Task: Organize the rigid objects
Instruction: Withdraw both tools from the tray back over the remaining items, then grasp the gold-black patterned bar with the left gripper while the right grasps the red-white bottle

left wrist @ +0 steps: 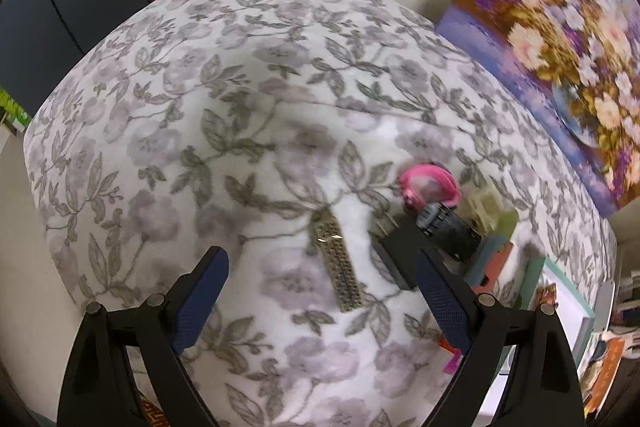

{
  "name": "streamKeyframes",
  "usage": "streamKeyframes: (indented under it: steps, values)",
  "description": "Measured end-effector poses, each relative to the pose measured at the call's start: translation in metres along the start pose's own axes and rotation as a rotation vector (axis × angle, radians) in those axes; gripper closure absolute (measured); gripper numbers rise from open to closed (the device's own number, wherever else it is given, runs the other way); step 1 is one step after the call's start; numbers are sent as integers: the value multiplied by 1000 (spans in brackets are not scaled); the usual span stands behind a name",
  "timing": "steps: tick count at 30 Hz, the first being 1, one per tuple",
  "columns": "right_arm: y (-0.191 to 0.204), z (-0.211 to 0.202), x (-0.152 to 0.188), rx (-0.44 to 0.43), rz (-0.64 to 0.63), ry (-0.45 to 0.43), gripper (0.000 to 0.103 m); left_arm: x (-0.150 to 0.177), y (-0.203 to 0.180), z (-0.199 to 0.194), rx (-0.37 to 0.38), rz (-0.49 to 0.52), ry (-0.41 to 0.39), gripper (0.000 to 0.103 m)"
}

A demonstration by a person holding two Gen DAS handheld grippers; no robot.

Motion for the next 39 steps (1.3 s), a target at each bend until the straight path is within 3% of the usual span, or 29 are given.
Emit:
streamKeyframes:
  steps: [7,14,19,25,27,39]
  values:
    - [23,15,7,-5,-62,0,2,-2,21,19,-15,-55,42,10]
    - [30,35,20,-12,-91,57,3,8,11,48,-37,-14,102,10]
    - [33,41,24,-44,-91,71,19,18,-1,68,-93,69,126,10]
    - [34,53,31,-57,-86,112,41,24,-11,76,-82,110,142,16]
    - [35,55,33,-60,-93,122,45,25,-15,76,-79,128,133,28]
    - [52,60,42,-95,-150,145,61,40,-40,88,-21,155,159,73]
Point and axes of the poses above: each gripper's, at about its wrist camera, not at the fingertips, and z roughly the way its jaws point, y to its left, x to its underside, the point moved 2 cm from there along z, roughly the way its jaws point, and after that the axes turned 9 degrees about -y, right-handed, at the moved point
